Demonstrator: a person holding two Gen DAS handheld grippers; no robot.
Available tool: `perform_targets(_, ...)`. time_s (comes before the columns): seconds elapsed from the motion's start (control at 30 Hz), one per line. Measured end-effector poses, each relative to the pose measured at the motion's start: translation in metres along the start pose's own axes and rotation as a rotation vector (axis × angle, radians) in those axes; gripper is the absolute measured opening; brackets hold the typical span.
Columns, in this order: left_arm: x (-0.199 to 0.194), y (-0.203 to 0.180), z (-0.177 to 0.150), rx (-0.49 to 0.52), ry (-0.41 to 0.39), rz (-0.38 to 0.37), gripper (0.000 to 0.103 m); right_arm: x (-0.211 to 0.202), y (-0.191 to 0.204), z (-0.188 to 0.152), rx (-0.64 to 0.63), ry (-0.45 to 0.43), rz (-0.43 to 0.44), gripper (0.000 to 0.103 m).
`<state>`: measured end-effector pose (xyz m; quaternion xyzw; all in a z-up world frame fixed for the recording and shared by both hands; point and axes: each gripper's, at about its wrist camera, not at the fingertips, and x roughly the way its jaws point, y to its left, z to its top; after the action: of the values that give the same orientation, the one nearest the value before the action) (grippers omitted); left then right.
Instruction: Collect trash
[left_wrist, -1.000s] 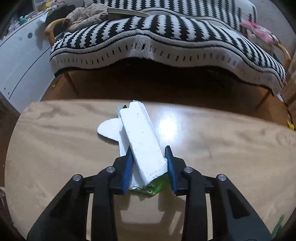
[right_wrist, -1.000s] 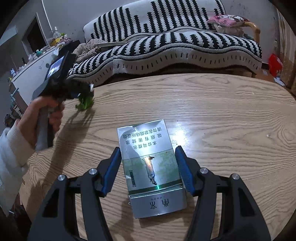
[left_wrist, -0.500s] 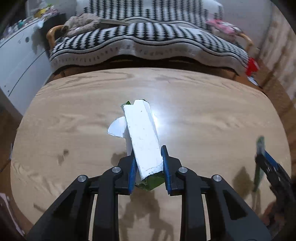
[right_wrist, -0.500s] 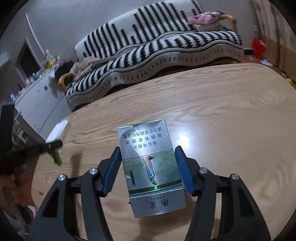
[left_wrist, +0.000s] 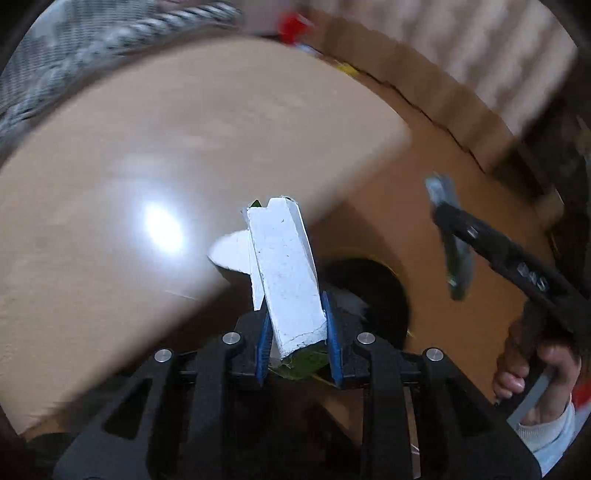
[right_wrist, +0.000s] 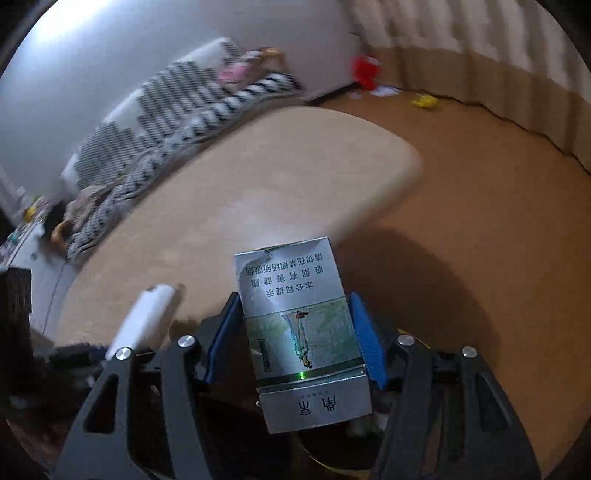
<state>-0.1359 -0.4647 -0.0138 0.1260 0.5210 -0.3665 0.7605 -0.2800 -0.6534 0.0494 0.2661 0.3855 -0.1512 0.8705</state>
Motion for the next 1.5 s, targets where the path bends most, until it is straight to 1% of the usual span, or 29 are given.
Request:
perform_targets(0.1,0.038,-0.043,-0.012,0.07,0.078,-0.035,0.024,0.004,-0.043,-0.024,0.075,0.039,-0.024,0.058)
perform_targets(0.2,0.06,-0.063,-0.018,0.113,0.123,-0.038,0.024,0.011,-0.065,-0.042,0.111,0.063,-0.035,0.058)
perform_targets(0.3,0.073,-0.071,-0.019,0.13,0.152,-0.036,0.024,0.02,-0.077,-0.051,0.15,0.087,-0.024,0.058)
perform_targets(0.47,0.085,-0.068,-0.013,0.124,0.173,-0.036,0.024,0.032,-0.08,-0.054,0.163,0.113,-0.01,0.058)
perform_targets(0.5,0.087,-0.074,-0.013,0.137,0.176,-0.028,0.026,0.033,-0.078,-0.053,0.168,0.111,0.004,0.058)
perform_targets(0.53,0.087,-0.077,-0.013,0.161,0.182,-0.026,0.03,0.032,-0.079,-0.052,0.182,0.109,0.025,0.06)
perform_targets(0.57,0.088,-0.082,-0.022,0.18,0.185,-0.023,0.037,0.034,-0.077,-0.049,0.198,0.113,0.037,0.068)
perform_targets(0.6,0.087,-0.084,-0.024,0.203,0.179,-0.012,0.068,0.035,-0.08,-0.047,0.232,0.121,0.048,0.082)
perform_targets(0.63,0.083,-0.085,-0.025,0.214,0.15,-0.008,0.098,0.034,-0.083,-0.044,0.253,0.11,0.042,0.095)
perform_targets(0.67,0.076,-0.083,-0.025,0.222,0.106,-0.009,0.097,0.033,-0.084,-0.042,0.259,0.105,0.017,0.096)
perform_targets(0.7,0.068,-0.08,-0.024,0.237,0.07,0.001,0.097,0.032,-0.084,-0.039,0.257,0.101,-0.029,0.096)
perform_targets(0.77,0.057,-0.073,-0.02,0.261,0.067,0.01,0.097,0.031,-0.082,-0.032,0.246,0.097,-0.116,0.096)
perform_targets(0.83,0.034,-0.057,-0.01,0.251,-0.003,0.056,0.097,0.029,-0.072,-0.026,0.192,0.078,-0.228,0.096)
perform_targets(0.9,0.004,-0.036,0.003,0.209,-0.099,0.103,0.097,0.026,-0.049,-0.018,0.123,0.039,-0.296,0.096)
perform_targets(0.97,-0.032,0.001,0.015,0.13,-0.203,0.137,0.097,0.028,-0.014,-0.007,0.061,0.013,-0.281,0.096)
perform_targets(1.0,-0.047,0.018,0.017,0.092,-0.241,0.15,0.097,0.031,0.003,0.0,0.035,0.003,-0.282,0.096)
perform_targets(1.07,-0.072,0.054,0.02,0.019,-0.296,0.19,0.097,0.034,0.044,0.012,-0.033,-0.019,-0.284,0.096)
perform_targets(1.1,-0.087,0.078,0.021,-0.024,-0.326,0.225,0.097,0.035,0.076,0.02,-0.084,-0.036,-0.27,0.096)
perform_targets(1.13,-0.097,0.094,0.02,-0.05,-0.347,0.247,0.097,0.041,0.096,0.031,-0.11,-0.045,-0.258,0.096)
perform_targets(1.17,-0.106,0.113,0.017,-0.078,-0.367,0.271,0.097,0.042,0.126,0.037,-0.15,-0.062,-0.236,0.096)
perform_targets(1.2,-0.114,0.135,0.014,-0.114,-0.384,0.3,0.097,0.042,0.144,0.04,-0.176,-0.07,-0.216,0.096)
perform_targets(1.27,-0.124,0.176,0.009,-0.185,-0.402,0.352,0.097,0.046,0.188,0.049,-0.232,-0.086,-0.153,0.096)
perform_targets(1.3,-0.129,0.19,0.006,-0.21,-0.409,0.374,0.097,0.051,0.219,0.054,-0.266,-0.093,-0.11,0.096)
perform_targets(1.37,-0.138,0.221,0.002,-0.255,-0.451,0.459,0.097,0.056,0.255,0.058,-0.301,-0.102,-0.055,0.096)
perform_targets(1.4,-0.139,0.238,0.002,-0.285,-0.476,0.511,0.097,0.063,0.28,0.061,-0.325,-0.109,-0.004,0.096)
perform_targets(1.43,-0.138,0.255,0.004,-0.319,-0.483,0.552,0.097,0.068,0.298,0.061,-0.342,-0.117,0.022,0.096)
perform_targets(1.47,-0.137,0.268,0.007,-0.35,-0.475,0.571,0.097,0.074,0.316,0.062,-0.36,-0.128,0.03,0.096)
perform_targets(1.5,-0.132,0.286,0.009,-0.39,-0.467,0.577,0.097,0.085,0.338,0.064,-0.384,-0.14,0.016,0.096)
